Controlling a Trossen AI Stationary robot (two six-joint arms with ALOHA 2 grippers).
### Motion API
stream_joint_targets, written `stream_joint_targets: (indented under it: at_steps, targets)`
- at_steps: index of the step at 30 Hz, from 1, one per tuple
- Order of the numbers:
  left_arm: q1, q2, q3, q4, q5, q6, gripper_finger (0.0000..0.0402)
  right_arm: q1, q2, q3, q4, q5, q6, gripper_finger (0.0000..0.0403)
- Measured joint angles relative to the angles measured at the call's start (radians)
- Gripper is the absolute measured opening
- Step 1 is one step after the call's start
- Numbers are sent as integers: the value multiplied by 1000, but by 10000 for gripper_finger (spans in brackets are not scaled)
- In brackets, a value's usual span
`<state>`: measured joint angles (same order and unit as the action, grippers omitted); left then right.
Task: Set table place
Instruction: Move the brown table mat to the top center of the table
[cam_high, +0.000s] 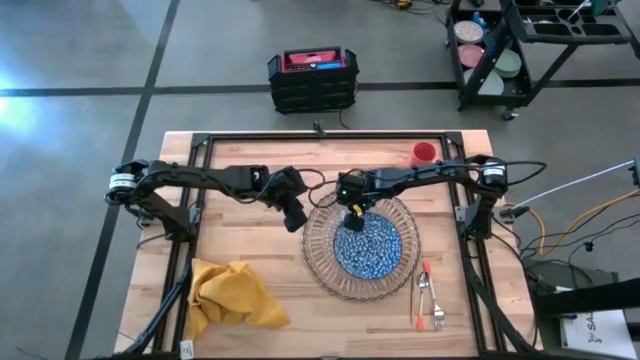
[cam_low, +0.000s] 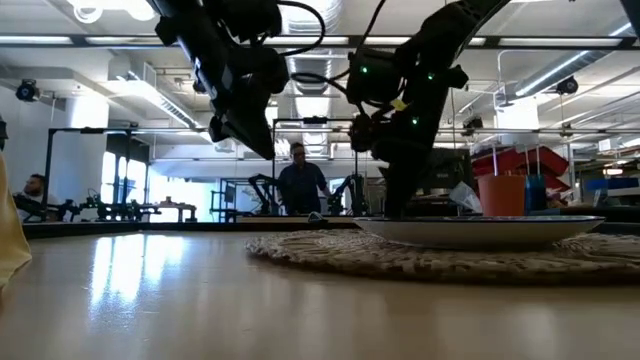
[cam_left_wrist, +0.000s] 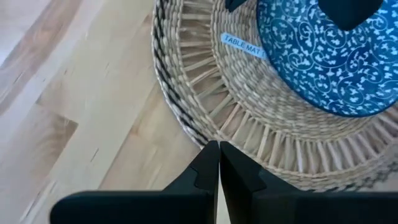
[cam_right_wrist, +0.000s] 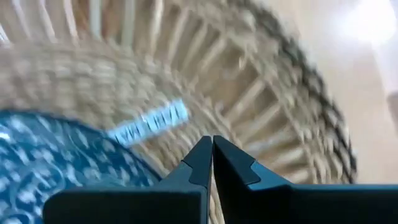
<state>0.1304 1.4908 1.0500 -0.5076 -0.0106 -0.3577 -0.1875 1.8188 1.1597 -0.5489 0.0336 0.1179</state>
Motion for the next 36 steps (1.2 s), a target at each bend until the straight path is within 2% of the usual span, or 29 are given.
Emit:
stream_joint_targets:
  at_steps: [5, 8, 10, 12, 16, 19, 23, 29, 36]
  targets:
    - [-17, -1, 0, 26, -1, -17, 0, 0, -4, 20, -2, 1, -7, 0]
    - [-35, -2, -15, 129, -2, -22, 0, 0, -25, 29, -30, 4, -10, 0]
    - [-47, 5, -34, 215, 0, -22, 0, 0, -50, 31, -67, 48, -34, 0]
    - [-52, 19, -56, 305, 1, -22, 0, 1, -92, 31, -119, 111, -58, 0]
    - [-54, 72, -79, 368, 1, -26, 0, 12, -211, 31, -257, 169, -44, 0]
    - [-53, 142, -84, 421, -7, -43, 0, 26, -313, 28, -347, 177, 11, 0]
    - [-53, 271, -83, 515, -5, -68, 0, 52, -434, 9, -380, 179, 82, 0]
    - [-10, 393, -47, 498, 1, -91, 0, 118, -543, -38, -379, 178, 182, 0]
    - [134, 413, -48, 472, 10, -85, 0, 174, -542, -113, -351, 179, 251, 0]
